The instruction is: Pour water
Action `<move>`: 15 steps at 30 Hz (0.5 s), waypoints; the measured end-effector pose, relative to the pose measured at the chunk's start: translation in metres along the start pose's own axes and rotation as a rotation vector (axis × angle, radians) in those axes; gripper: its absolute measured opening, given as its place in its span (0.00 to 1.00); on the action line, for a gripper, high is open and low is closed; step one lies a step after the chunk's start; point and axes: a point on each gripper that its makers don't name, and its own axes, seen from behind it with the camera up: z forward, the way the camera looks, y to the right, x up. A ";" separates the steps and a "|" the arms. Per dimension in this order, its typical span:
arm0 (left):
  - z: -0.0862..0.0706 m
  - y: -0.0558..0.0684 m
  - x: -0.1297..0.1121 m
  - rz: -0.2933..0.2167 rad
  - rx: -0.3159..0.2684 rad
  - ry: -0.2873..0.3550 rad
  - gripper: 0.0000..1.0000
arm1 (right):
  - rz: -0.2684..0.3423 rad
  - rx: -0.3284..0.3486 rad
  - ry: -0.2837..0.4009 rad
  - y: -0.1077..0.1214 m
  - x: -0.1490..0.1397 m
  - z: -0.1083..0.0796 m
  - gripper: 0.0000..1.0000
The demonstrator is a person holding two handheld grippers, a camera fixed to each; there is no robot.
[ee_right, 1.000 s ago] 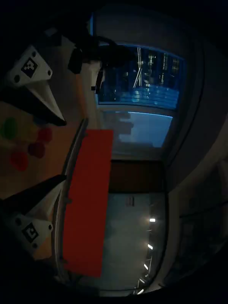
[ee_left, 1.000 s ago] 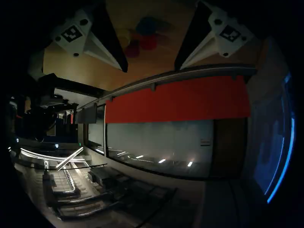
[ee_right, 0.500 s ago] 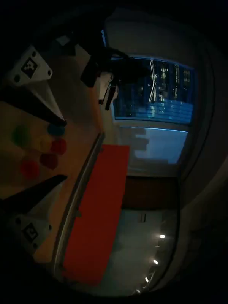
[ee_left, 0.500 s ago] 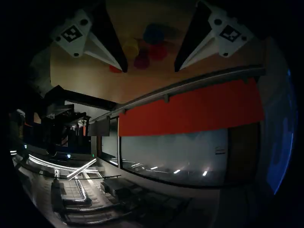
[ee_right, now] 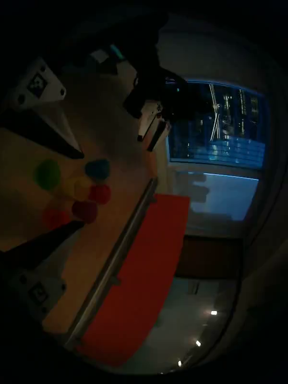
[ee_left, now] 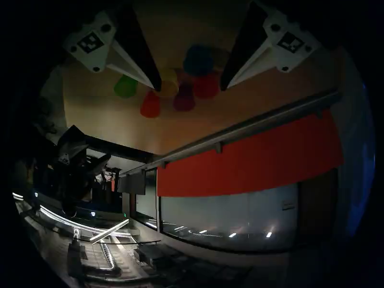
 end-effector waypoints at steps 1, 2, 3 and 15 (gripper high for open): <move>0.002 0.001 -0.003 0.000 -0.004 -0.007 0.91 | 0.002 0.005 -0.008 -0.001 -0.003 0.001 0.99; 0.004 0.001 -0.007 0.000 -0.009 -0.015 0.91 | 0.005 0.010 -0.017 -0.001 -0.006 0.003 0.99; 0.005 0.001 -0.011 -0.001 -0.013 -0.021 0.91 | 0.007 0.015 -0.024 -0.002 -0.009 0.004 0.99; 0.019 0.004 -0.049 -0.010 -0.040 -0.096 0.91 | 0.013 0.046 -0.104 -0.009 -0.047 0.021 0.99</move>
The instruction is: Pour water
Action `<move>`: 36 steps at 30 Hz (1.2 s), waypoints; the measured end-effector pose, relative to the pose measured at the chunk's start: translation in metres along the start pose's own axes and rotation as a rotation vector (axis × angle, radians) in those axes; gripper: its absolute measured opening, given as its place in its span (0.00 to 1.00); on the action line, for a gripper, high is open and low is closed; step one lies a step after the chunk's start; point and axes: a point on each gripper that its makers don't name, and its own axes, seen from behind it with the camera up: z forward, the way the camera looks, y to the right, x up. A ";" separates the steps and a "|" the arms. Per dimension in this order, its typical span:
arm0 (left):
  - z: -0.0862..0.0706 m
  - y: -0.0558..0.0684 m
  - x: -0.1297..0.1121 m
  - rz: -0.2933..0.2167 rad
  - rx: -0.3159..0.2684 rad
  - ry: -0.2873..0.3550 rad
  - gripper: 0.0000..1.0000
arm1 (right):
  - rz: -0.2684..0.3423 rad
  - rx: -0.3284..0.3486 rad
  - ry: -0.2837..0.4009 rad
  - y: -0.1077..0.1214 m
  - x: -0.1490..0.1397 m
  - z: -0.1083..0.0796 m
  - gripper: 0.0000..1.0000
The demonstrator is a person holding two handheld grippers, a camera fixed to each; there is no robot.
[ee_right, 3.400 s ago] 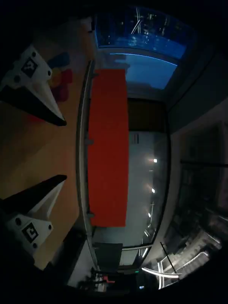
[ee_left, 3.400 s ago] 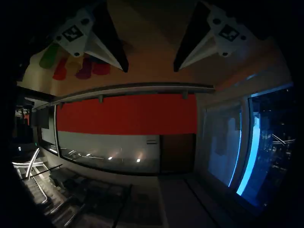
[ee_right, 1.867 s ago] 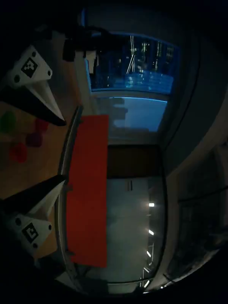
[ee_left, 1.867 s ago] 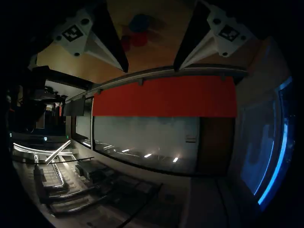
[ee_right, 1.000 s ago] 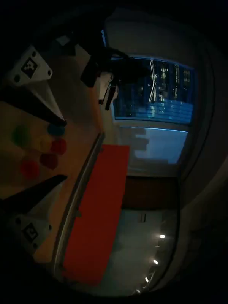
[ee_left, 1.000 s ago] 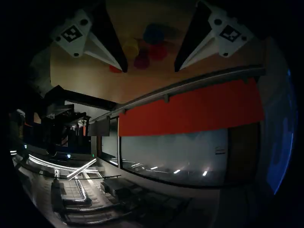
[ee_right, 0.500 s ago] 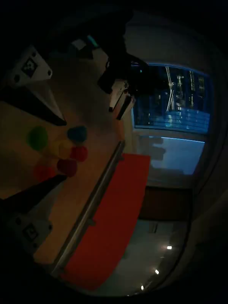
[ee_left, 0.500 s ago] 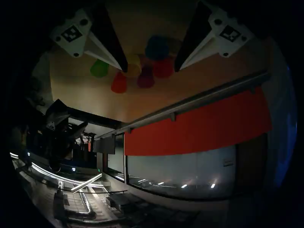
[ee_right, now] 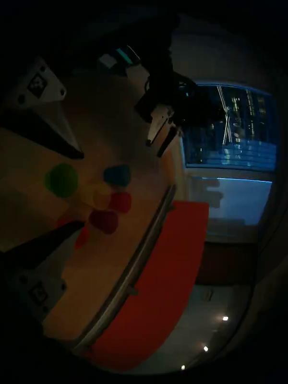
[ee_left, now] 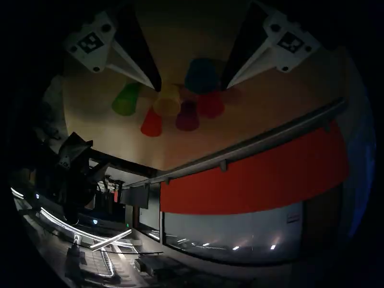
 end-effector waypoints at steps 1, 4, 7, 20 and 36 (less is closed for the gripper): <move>0.001 0.001 -0.004 0.000 -0.002 -0.008 0.91 | -0.001 0.002 -0.007 -0.001 -0.004 0.001 0.99; 0.005 0.002 -0.016 -0.002 -0.010 -0.034 0.91 | -0.002 0.008 -0.031 -0.002 -0.015 0.006 0.99; 0.009 0.003 -0.028 -0.003 -0.014 -0.059 0.91 | -0.002 0.013 -0.053 -0.004 -0.026 0.011 0.99; 0.022 -0.002 -0.061 -0.001 -0.013 -0.149 0.91 | 0.007 0.039 -0.120 -0.009 -0.059 0.031 0.99; 0.042 -0.013 -0.091 -0.001 -0.006 -0.214 0.91 | 0.006 0.065 -0.183 -0.014 -0.090 0.061 0.99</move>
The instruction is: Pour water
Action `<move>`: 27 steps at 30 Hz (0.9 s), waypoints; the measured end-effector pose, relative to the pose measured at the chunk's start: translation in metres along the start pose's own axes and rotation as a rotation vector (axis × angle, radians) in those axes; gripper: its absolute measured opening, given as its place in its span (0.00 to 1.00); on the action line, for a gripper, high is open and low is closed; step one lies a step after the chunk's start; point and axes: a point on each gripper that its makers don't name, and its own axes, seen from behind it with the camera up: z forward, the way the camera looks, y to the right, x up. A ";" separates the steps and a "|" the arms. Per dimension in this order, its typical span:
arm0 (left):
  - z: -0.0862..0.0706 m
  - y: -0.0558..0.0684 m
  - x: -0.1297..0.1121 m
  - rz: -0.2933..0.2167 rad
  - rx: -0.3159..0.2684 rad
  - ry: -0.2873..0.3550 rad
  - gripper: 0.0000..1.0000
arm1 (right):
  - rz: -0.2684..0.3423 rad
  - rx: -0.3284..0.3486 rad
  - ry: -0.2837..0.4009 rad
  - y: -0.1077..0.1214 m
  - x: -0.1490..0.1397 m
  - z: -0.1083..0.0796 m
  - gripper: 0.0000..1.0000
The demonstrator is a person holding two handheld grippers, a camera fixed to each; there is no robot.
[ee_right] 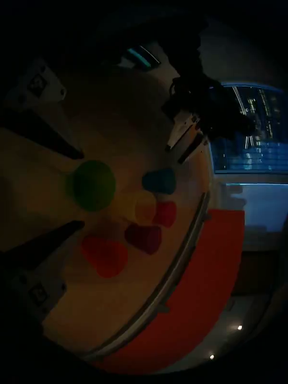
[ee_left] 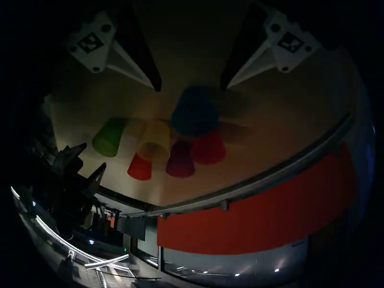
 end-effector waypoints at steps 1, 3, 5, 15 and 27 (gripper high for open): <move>0.001 -0.001 -0.001 -0.002 -0.001 -0.002 0.91 | 0.000 0.002 -0.003 0.000 -0.001 0.002 0.99; 0.004 -0.002 -0.002 -0.005 -0.002 -0.007 0.91 | 0.001 0.007 -0.009 -0.001 -0.002 0.006 0.99; 0.007 -0.004 -0.004 -0.008 -0.004 -0.010 0.91 | 0.003 0.014 -0.015 -0.002 -0.004 0.011 0.99; 0.018 -0.008 -0.013 -0.004 -0.008 -0.030 0.91 | -0.009 0.033 -0.039 -0.005 -0.007 0.033 0.99; 0.031 -0.010 -0.013 -0.012 -0.028 -0.028 0.91 | -0.021 0.042 -0.054 -0.006 -0.004 0.054 0.99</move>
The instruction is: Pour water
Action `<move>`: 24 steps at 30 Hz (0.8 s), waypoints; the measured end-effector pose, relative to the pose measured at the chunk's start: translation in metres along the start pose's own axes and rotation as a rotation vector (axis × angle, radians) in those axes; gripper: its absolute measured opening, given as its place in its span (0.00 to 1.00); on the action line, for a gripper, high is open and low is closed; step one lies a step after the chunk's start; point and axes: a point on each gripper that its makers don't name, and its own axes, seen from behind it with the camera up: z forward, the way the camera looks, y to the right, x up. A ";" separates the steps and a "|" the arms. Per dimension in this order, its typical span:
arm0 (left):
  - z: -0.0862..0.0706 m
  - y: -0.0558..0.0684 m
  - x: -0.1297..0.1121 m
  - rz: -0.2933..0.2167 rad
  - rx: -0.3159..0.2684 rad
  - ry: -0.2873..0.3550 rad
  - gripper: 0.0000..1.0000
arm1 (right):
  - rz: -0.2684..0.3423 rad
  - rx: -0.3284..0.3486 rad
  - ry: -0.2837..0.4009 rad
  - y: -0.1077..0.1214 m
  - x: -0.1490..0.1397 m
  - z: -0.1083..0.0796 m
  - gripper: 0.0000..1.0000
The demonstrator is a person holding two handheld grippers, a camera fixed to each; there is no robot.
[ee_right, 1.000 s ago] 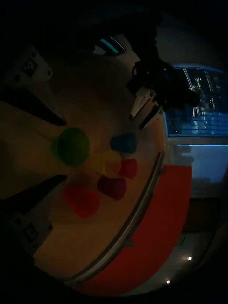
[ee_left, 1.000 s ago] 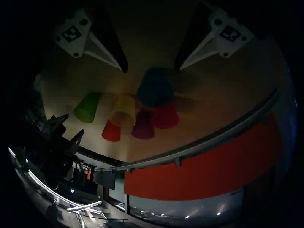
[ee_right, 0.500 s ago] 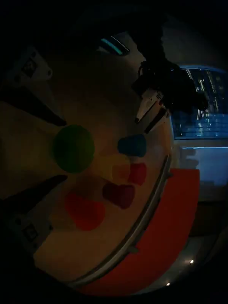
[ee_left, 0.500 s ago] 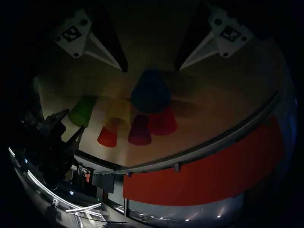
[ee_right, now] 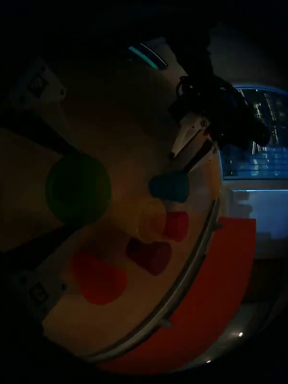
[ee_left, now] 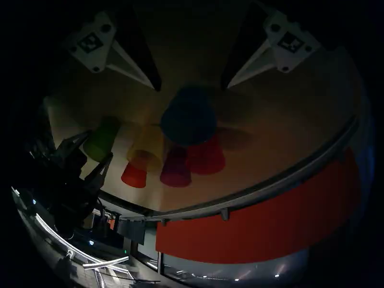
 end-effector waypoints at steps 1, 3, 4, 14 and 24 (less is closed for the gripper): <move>0.001 0.000 0.000 0.001 -0.002 0.000 0.91 | -0.001 0.001 -0.002 0.000 0.000 0.001 0.99; 0.002 0.000 0.000 0.002 -0.006 0.000 0.91 | -0.004 0.005 -0.005 0.000 0.000 0.003 0.99; 0.003 0.000 0.000 0.003 -0.008 0.000 0.91 | -0.005 0.007 -0.006 0.000 -0.001 0.003 0.99; 0.014 0.001 0.005 -0.002 -0.024 0.002 0.91 | -0.011 0.016 -0.008 0.001 0.001 0.006 0.99; 0.027 0.004 0.016 0.009 -0.037 0.010 0.91 | -0.018 0.022 -0.012 0.001 0.000 0.005 0.99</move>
